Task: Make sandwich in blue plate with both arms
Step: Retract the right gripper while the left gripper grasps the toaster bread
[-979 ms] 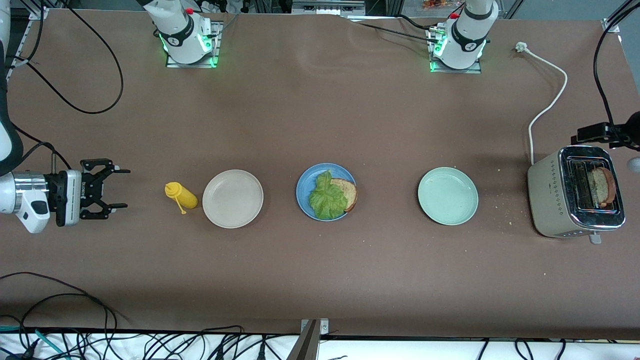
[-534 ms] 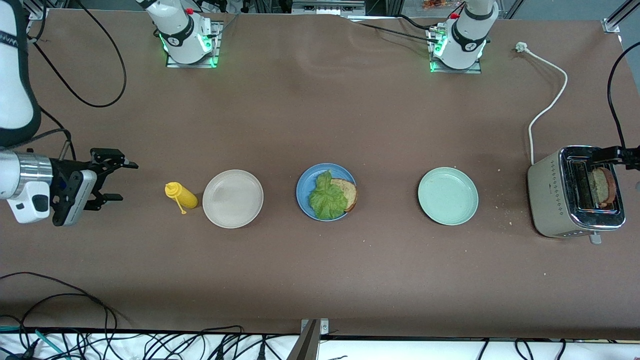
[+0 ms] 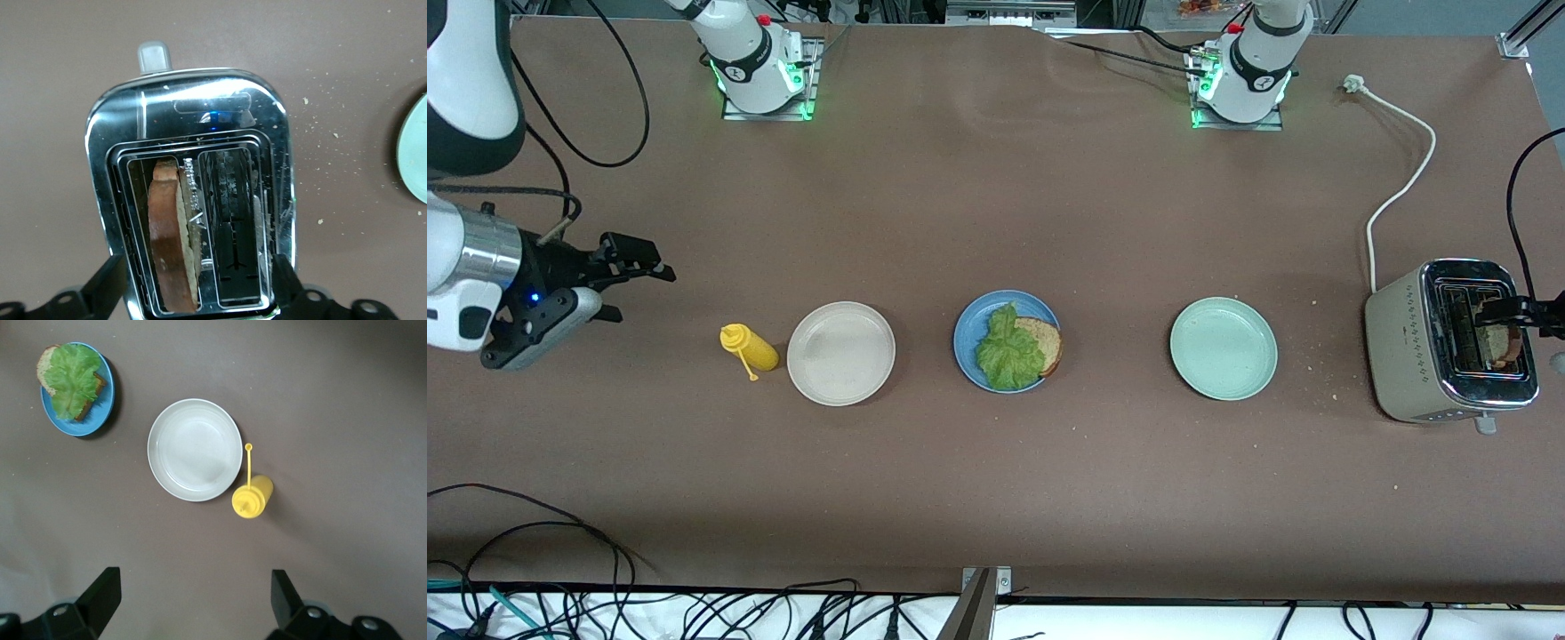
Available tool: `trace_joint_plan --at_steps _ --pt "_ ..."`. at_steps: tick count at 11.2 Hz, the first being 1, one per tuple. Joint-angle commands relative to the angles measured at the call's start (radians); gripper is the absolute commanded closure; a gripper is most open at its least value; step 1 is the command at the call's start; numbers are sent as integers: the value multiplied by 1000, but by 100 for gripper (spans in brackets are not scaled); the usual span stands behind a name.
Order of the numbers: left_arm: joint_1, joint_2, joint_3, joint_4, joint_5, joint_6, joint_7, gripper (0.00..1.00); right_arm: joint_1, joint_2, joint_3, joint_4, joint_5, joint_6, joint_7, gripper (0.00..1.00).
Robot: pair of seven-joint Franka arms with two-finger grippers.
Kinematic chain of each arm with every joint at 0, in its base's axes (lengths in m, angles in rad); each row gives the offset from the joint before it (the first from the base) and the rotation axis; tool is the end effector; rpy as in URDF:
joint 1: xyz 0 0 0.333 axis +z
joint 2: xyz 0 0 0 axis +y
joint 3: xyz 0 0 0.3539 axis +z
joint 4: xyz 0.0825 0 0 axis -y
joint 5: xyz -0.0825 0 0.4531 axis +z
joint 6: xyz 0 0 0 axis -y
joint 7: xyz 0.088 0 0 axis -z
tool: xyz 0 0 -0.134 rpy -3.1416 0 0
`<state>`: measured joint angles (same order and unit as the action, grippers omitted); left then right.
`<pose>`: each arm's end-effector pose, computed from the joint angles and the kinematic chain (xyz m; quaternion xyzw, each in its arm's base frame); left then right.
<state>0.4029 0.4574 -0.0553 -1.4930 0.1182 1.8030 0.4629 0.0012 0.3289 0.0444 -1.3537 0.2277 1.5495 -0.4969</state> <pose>0.6982 0.2725 0.3782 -0.9937 0.0732 0.0845 0.0116 0.7198 0.0590 0.5323 -0.9558 -0.2598 0.0371 0.1323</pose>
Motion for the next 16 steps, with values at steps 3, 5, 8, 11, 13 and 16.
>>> trace_joint_plan --at_steps 3,5,8,11,13,16 --pt "10 52 -12 30 80 29 20 84 243 -227 -233 -220 -85 14 126 0" --pt "2 52 -15 30 125 24 22 100 241 -254 -242 -258 -93 20 129 0" --pt "10 30 -18 40 121 6 43 100 241 -263 -206 -283 -270 60 245 0" --pt "1 -63 -34 43 115 -91 66 100 241 -263 -207 -271 -269 26 248 0" --pt "-6 -106 -84 91 127 -186 66 100 237 -263 -207 -263 -257 23 256 0" --pt "-16 -106 -223 235 110 -419 60 100 240 -264 -212 -240 -228 -22 248 0"
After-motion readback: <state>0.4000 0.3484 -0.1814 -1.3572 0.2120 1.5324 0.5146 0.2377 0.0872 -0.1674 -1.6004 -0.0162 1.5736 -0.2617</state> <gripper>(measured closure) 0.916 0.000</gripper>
